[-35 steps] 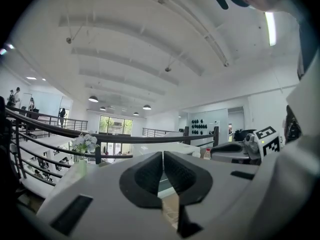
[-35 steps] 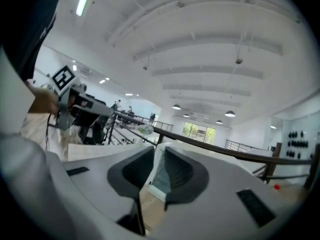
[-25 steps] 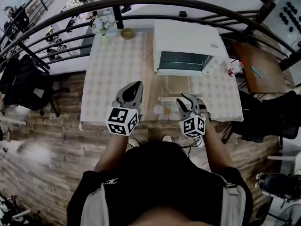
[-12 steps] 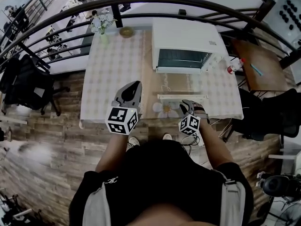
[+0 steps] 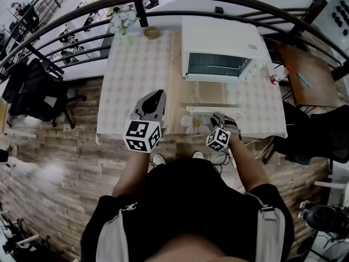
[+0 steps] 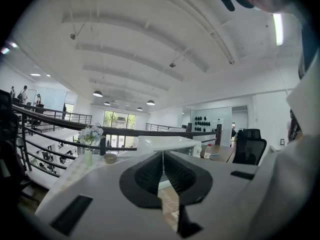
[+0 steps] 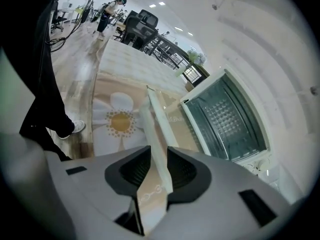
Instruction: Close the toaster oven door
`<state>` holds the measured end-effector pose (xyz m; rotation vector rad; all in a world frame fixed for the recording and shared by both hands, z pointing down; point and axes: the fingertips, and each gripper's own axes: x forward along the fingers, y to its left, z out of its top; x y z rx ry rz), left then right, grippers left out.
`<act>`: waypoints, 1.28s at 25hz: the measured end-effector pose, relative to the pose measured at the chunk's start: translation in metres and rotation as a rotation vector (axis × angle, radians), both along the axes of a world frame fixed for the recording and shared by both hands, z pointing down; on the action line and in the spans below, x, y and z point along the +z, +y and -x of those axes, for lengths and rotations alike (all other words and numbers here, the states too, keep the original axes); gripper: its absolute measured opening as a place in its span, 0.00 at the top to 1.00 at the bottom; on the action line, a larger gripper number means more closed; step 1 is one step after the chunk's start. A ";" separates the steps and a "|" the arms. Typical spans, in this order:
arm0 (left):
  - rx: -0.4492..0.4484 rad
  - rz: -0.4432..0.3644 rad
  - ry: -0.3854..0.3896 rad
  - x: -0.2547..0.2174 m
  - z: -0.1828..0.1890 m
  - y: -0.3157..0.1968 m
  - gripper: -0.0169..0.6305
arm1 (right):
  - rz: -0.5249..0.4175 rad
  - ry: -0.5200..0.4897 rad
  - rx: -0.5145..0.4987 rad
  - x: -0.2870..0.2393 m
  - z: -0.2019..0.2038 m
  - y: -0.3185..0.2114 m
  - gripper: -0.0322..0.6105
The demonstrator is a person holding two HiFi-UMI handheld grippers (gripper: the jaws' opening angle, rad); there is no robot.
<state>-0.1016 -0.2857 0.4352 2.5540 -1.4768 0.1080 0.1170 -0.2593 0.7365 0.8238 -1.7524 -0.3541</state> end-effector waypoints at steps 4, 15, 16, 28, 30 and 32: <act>-0.016 0.013 -0.004 0.004 0.002 -0.004 0.94 | -0.009 0.033 0.016 0.010 -0.004 -0.013 0.79; -0.034 0.029 -0.027 0.010 0.005 -0.001 0.94 | -0.093 0.185 0.035 0.040 -0.017 -0.022 0.79; -0.035 0.030 -0.029 0.010 0.005 -0.001 0.94 | -0.107 0.194 0.039 0.041 -0.017 -0.022 0.79; -0.015 0.036 -0.034 0.014 -0.002 -0.004 0.94 | -0.304 0.430 0.039 0.020 -0.031 -0.039 0.84; -0.011 0.031 -0.030 0.012 -0.002 -0.005 0.94 | -0.301 0.426 0.031 0.016 -0.031 -0.039 0.84; -0.011 0.028 -0.027 0.011 -0.003 -0.006 0.94 | -0.310 0.418 0.022 0.008 -0.031 -0.039 0.84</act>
